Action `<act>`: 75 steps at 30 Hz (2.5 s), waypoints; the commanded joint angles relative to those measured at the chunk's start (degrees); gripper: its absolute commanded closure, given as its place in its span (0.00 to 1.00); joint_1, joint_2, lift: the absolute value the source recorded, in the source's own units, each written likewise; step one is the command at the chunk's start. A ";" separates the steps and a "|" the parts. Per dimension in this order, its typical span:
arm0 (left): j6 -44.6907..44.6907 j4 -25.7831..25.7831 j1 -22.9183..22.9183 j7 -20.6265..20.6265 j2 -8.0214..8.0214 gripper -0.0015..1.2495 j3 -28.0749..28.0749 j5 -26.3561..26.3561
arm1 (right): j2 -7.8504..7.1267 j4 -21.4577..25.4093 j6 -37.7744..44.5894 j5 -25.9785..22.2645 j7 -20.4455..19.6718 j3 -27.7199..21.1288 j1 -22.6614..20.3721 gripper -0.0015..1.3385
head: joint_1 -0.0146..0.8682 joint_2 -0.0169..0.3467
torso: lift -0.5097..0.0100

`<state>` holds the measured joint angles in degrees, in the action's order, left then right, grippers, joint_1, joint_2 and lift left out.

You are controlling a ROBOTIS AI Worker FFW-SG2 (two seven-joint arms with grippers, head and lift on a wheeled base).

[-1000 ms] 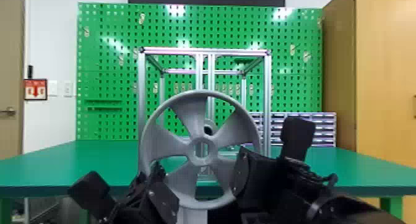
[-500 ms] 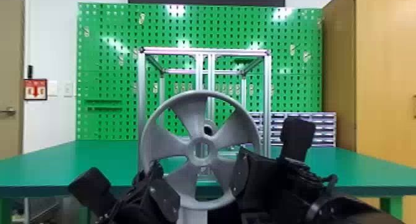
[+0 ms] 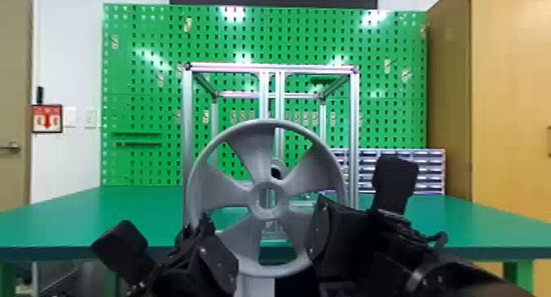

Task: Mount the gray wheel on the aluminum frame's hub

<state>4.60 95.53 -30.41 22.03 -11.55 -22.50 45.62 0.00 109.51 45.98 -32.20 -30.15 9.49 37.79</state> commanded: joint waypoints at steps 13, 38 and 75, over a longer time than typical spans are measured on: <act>-0.99 -0.08 -2.11 0.30 0.12 0.70 0.00 -0.18 | 0.05 -0.27 -0.63 0.56 0.00 0.00 0.88 0.81 | 0.01 0.06 | 0.02; -3.02 -5.26 -8.26 0.21 0.83 0.70 -0.09 -0.53 | 0.05 -6.42 -1.07 0.38 0.09 -0.09 6.15 0.81 | 0.01 0.06 | 0.02; -3.10 -13.61 -13.89 -0.76 1.97 0.70 -0.44 -2.03 | 0.05 -13.27 -2.39 -0.32 0.18 -0.70 10.72 0.81 | 0.01 0.06 | 0.02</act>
<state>1.49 82.63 -43.85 21.26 -9.62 -22.94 43.86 0.00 96.43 43.59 -32.56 -29.97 8.87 48.20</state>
